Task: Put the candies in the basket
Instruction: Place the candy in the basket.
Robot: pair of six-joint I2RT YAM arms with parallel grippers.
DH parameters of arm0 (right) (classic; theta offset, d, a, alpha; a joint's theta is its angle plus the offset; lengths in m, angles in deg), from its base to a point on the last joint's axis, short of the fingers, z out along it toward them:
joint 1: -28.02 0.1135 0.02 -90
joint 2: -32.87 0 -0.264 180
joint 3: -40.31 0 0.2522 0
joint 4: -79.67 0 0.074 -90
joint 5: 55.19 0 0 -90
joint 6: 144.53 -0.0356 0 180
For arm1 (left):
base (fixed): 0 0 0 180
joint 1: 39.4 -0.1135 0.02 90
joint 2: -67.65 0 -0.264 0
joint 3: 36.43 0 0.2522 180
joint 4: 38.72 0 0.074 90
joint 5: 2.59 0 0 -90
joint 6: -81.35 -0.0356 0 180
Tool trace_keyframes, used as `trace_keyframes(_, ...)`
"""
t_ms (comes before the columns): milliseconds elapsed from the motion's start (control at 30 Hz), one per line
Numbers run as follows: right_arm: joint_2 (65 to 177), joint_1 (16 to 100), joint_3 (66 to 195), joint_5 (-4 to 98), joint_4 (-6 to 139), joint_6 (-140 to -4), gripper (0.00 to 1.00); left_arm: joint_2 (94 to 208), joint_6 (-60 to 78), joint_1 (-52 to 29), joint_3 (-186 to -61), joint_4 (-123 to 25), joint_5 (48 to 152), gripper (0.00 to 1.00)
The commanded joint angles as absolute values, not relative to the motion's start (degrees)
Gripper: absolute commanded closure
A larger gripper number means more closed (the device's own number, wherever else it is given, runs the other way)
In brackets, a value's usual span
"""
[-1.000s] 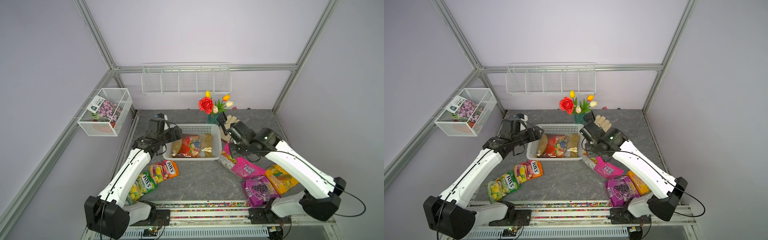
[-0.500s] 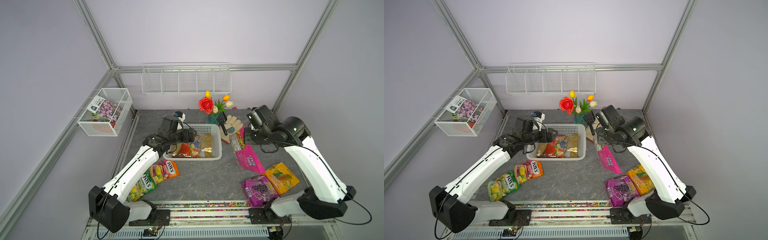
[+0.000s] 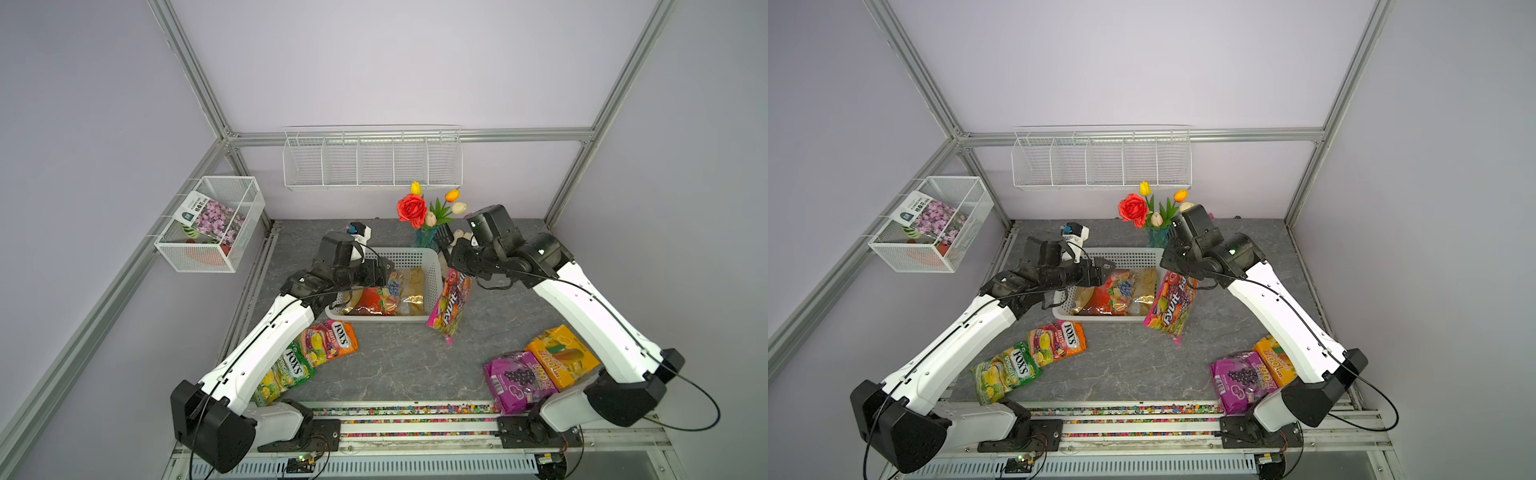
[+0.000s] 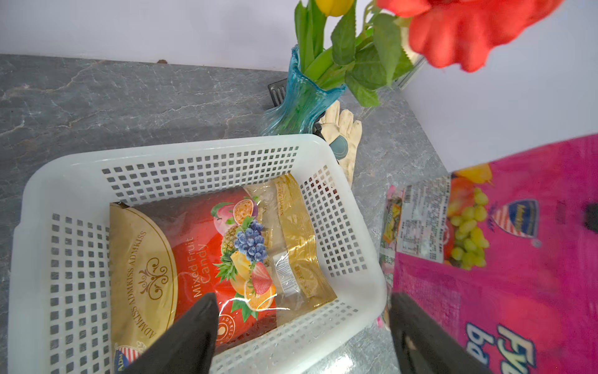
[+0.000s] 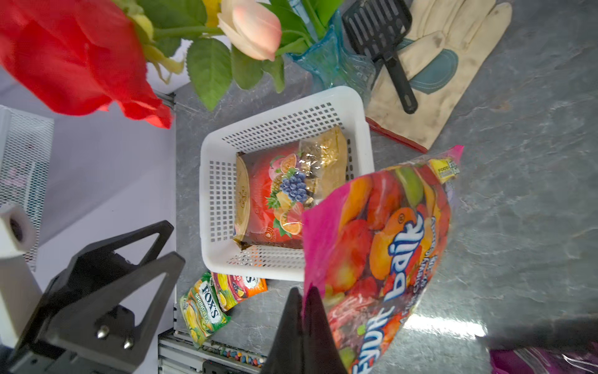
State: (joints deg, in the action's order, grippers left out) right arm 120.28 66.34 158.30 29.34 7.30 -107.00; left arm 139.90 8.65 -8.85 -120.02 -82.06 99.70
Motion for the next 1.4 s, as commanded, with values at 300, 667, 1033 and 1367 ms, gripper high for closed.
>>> trace_keyframes(300,123.75,68.34,165.56,25.43,17.60,-111.17,1.00,135.06,6.21,0.77,-119.94,-74.37,116.45,0.00)
trace_keyframes(667,123.98,68.98,165.43,24.79,18.54,-113.24,1.00,142.60,14.02,4.28,-120.68,-69.51,113.01,0.01)
trace_keyframes(1033,124.18,69.48,165.65,24.87,19.86,-113.77,1.00,148.26,18.73,4.33,-122.50,-64.13,110.67,0.30)
trace_keyframes(1367,123.34,69.53,163.84,24.96,20.10,-113.78,1.00,152.72,19.30,5.53,-125.58,-63.29,112.97,0.88)
